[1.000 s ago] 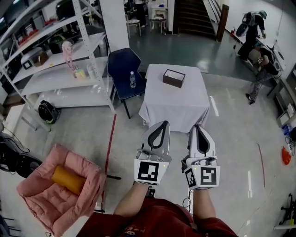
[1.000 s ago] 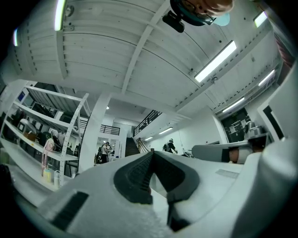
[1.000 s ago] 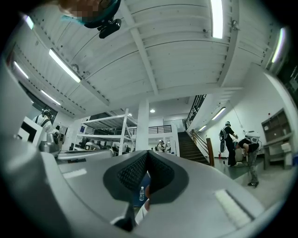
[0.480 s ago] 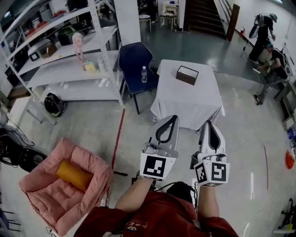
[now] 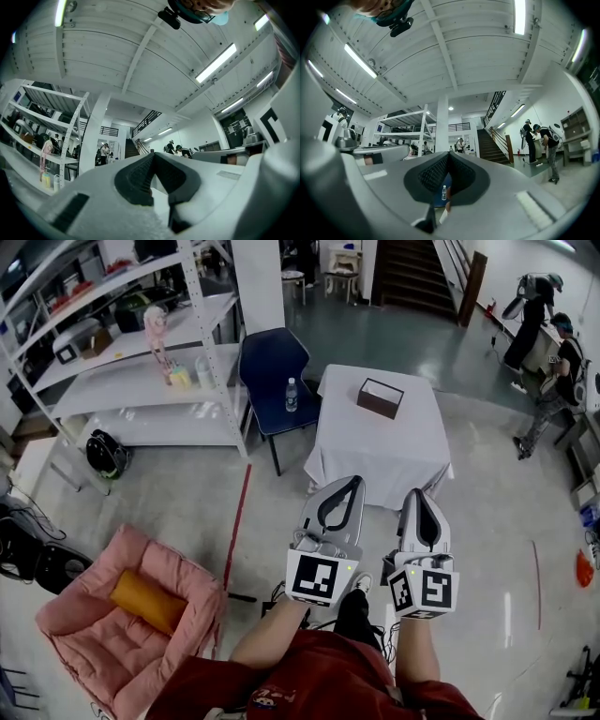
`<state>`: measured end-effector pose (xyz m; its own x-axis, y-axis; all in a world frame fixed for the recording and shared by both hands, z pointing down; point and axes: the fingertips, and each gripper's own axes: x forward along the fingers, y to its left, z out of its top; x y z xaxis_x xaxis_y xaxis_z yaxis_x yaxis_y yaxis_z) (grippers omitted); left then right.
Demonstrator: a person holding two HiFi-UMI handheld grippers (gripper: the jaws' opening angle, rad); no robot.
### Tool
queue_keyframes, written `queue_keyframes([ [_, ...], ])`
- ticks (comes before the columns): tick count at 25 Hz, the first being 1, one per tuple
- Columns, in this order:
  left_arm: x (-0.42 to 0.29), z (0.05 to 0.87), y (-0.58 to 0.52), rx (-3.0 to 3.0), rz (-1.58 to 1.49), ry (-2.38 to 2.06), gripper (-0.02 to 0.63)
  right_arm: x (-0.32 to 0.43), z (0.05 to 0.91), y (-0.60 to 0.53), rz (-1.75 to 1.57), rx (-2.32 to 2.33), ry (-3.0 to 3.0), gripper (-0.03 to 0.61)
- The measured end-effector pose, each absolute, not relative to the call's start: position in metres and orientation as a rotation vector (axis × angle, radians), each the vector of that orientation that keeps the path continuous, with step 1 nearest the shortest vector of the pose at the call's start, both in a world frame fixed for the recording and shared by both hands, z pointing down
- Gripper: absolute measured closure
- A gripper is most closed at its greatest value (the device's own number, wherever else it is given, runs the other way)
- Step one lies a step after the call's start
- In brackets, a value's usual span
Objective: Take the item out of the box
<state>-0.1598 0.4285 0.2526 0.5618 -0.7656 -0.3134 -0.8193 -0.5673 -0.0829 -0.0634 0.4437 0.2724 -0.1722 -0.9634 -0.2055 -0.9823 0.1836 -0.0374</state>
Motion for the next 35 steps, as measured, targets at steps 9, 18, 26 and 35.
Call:
queue_keyframes([
  [9,-0.150,0.256,0.390,-2.588,0.352,1.348,0.612,-0.040,0.273,0.401,0.169,-1.940,2.243,0.578],
  [18,-0.121,0.264,0.328,-2.600,0.363,1.373,0.612,-0.009,0.280,0.342,0.137,-1.946,2.247,0.578],
  [26,-0.091,0.262,0.257,-2.603,0.375,1.418,0.612,0.024,0.280,0.277,0.116,-1.957,2.260,0.577],
  [35,-0.038,0.253,0.188,-2.594,0.351,1.428,0.612,0.074,0.277,0.208,0.094,-1.960,2.277,0.577],
])
